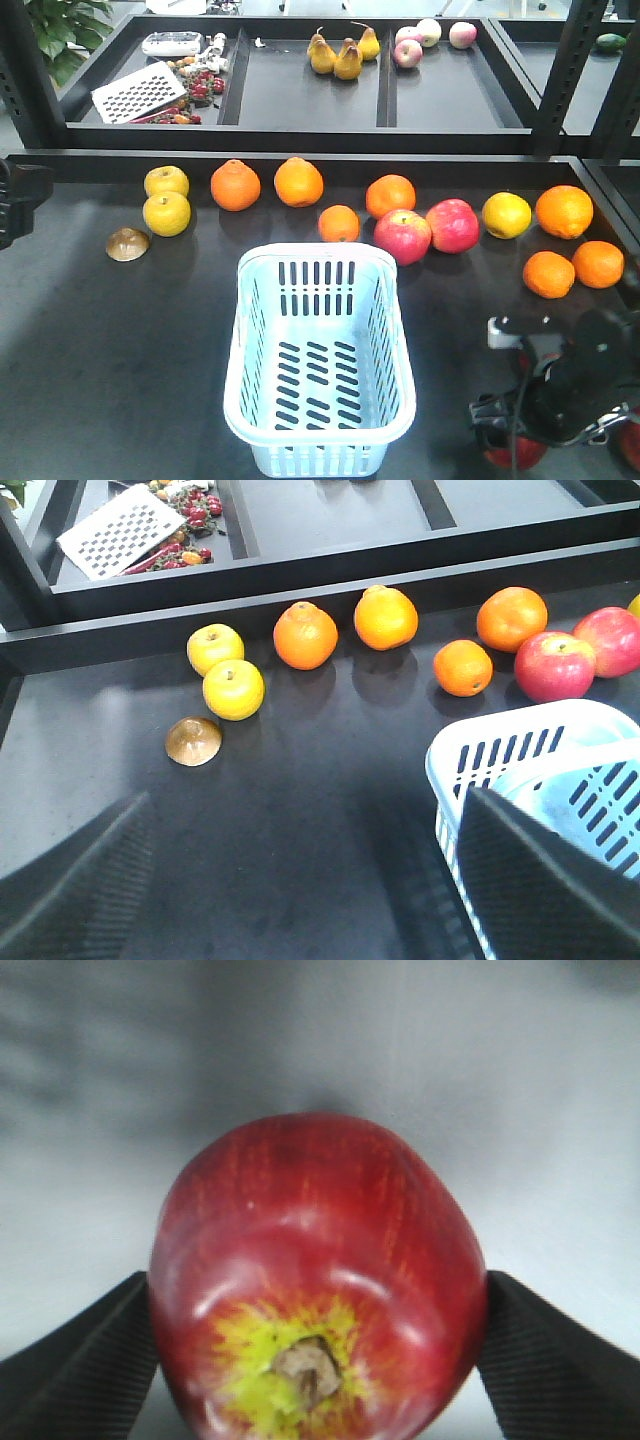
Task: Pick three apples into basket with both arms
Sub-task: 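Carry the red apple over the basket and release it inside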
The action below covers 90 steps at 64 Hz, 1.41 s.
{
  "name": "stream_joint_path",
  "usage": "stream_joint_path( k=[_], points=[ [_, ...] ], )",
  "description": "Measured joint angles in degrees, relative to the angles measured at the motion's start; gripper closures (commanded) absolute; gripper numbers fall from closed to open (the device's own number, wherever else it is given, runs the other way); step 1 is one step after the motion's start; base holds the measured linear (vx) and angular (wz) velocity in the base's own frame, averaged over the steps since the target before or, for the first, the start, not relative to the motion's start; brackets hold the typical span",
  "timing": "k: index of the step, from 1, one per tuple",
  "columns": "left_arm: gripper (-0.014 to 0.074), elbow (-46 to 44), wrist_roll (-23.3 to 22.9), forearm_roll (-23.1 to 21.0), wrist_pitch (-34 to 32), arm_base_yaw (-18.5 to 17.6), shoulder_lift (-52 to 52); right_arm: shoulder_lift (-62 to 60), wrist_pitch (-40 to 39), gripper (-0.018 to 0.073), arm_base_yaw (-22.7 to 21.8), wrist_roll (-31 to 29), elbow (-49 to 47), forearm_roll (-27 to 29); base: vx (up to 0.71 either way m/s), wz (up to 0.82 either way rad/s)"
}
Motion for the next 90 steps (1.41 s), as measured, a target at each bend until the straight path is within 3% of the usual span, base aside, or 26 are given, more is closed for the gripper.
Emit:
stream_joint_path(
  k=[15,31,42,50,69,76,90],
  points=[
    [0.0006,0.0,0.0,0.0,0.0,0.0,0.0,-20.13,8.34,0.0295,1.59,-2.8,0.0,4.47,0.0,0.0],
    [0.0006,0.0,0.0,0.0,0.0,0.0,0.0,-33.21,6.17,0.0295,14.28,-10.92,0.1,17.01,0.0,0.0],
    [0.0006,0.0,0.0,0.0,0.0,0.0,0.0,-29.96,-0.96,0.0291,20.32,-11.87,-0.13,19.55,0.0,0.0],
    [0.0006,0.0,0.0,0.0,0.0,0.0,0.0,-23.44,-1.7,0.0243,22.13,-12.16,-3.09,19.92,0.0,0.0],
    [0.0006,0.0,0.0,0.0,0.0,0.0,0.0,-9.68,1.41,-0.0087,22.8,-14.67,-13.91,20.21,0.0,0.0],
    [0.0006,0.0,0.0,0.0,-0.05,0.0,0.0,-8.06,1.73,-0.0167,22.8,-14.93,-14.67,20.21,0.0,0.0],
    [0.0006,0.0,0.0,0.0,-0.05,0.0,0.0,-9.4,2.7,-0.0155,22.8,-15.03,-14.73,19.72,0.0,0.0]
  ],
)
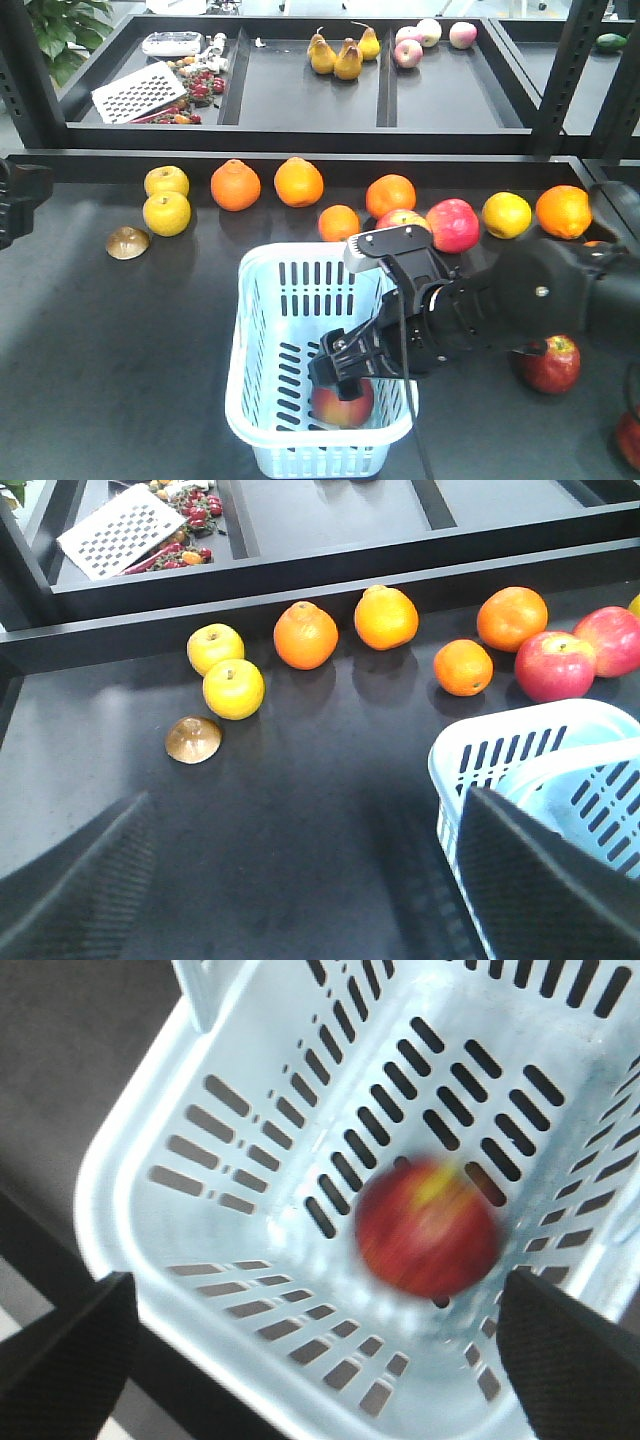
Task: Pick three apples into basket with both arms
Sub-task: 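Carry the red apple over the basket and release it inside, then move the right gripper to a second red apple and grasp it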
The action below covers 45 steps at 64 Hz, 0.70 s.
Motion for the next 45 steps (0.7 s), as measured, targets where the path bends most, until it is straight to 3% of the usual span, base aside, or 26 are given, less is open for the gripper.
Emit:
stream_joint_path(
  k=[5,12,30,36,45],
  points=[
    [0.0006,0.0,0.0,0.0,0.0,0.0,0.0,-2.22,1.64,-0.0145,-0.49,0.68,0.0,-1.28,0.0,0.0],
    [0.0006,0.0,0.0,0.0,0.0,0.0,0.0,-5.49,4.83,-0.0139,-4.44,3.66,-0.04,-4.33,0.0,0.0],
    [0.0006,0.0,0.0,0.0,0.0,0.0,0.0,-6.58,10.21,-0.0126,-26.35,7.89,-0.29,-16.5,0.0,0.0],
    [0.0006,0.0,0.0,0.0,0.0,0.0,0.0,-3.83,10.11,-0.012,-31.51,7.89,-0.29,-17.91,0.0,0.0],
    [0.0006,0.0,0.0,0.0,0.0,0.0,0.0,1.76,6.66,-0.0111,-35.56,7.6,-0.29,-18.13,0.0,0.0]
  ],
)
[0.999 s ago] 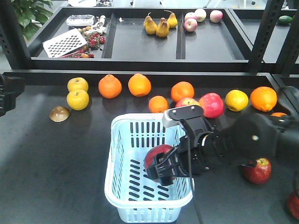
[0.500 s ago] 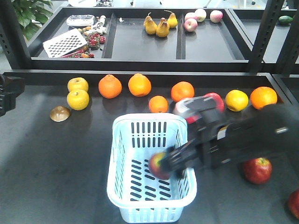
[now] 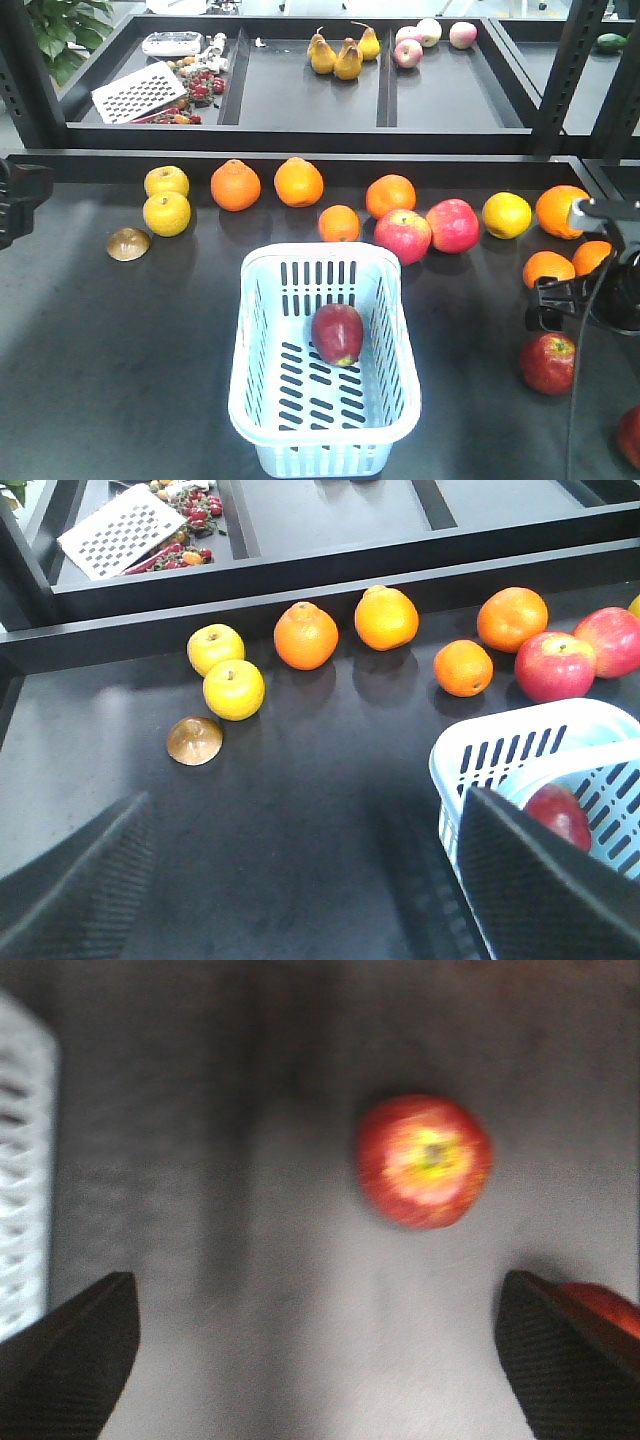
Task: Pick three apples into basket with both arms
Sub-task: 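Move the right gripper to a second red apple and grasp it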
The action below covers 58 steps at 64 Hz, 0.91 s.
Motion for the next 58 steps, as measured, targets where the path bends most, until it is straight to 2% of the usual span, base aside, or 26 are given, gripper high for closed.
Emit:
stream_joint_path(
  k=[27,42,50,58],
  points=[
    [0.0006,0.0,0.0,0.0,0.0,0.0,0.0,17.53,-14.92,-0.0094,-1.73,-0.27,0.0,-0.15,0.0,0.0],
    [0.0006,0.0,0.0,0.0,0.0,0.0,0.0,25.79,-22.78,-0.0079,-1.73,-0.29,-0.31,-2.36,0.0,0.0],
    [0.0006,0.0,0.0,0.0,0.0,0.0,0.0,29.15,-24.62,-0.0011,-1.73,-0.29,-0.31,-2.47,0.0,0.0],
    [0.0006,0.0,0.0,0.0,0.0,0.0,0.0,30.24,-24.98,0.0127,-1.73,0.44,-0.31,-2.47,0.0,0.0]
  ],
)
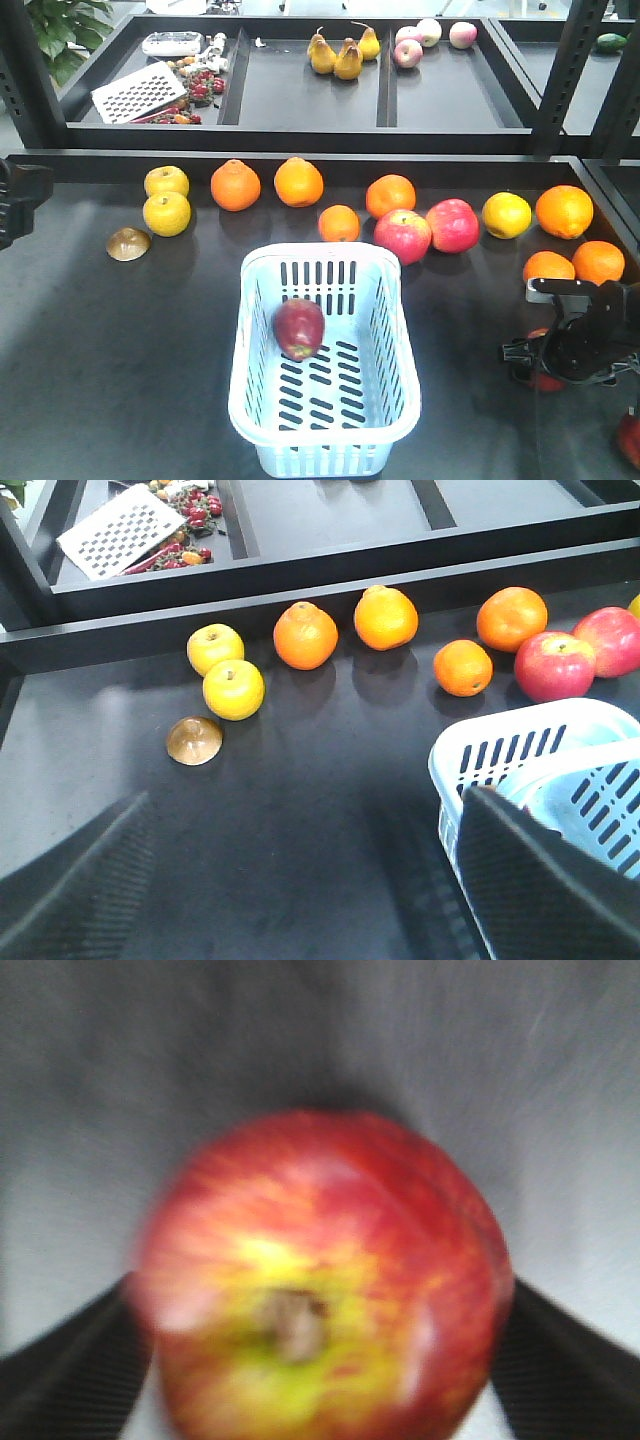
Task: Pick three apples into basket with both arms
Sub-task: 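Move the right gripper to a second red apple and grasp it, then carry the second red apple into the basket and open the gripper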
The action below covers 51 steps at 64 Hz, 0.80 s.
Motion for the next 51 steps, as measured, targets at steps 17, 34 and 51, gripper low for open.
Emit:
stream_joint_path(
  k=[17,34,51],
  points=[
    [0.0006,0.0,0.0,0.0,0.0,0.0,0.0,-3.42,0.57,0.032,0.0,0.73,0.0,0.0,0.0,0.0],
    [0.0006,0.0,0.0,0.0,0.0,0.0,0.0,-17.44,3.65,0.0314,0.81,1.66,2.97,0.41,0.0,0.0],
    [0.0006,0.0,0.0,0.0,0.0,0.0,0.0,-38.61,6.3,0.0314,14.39,2.0,13.33,4.94,0.0,0.0]
  ],
)
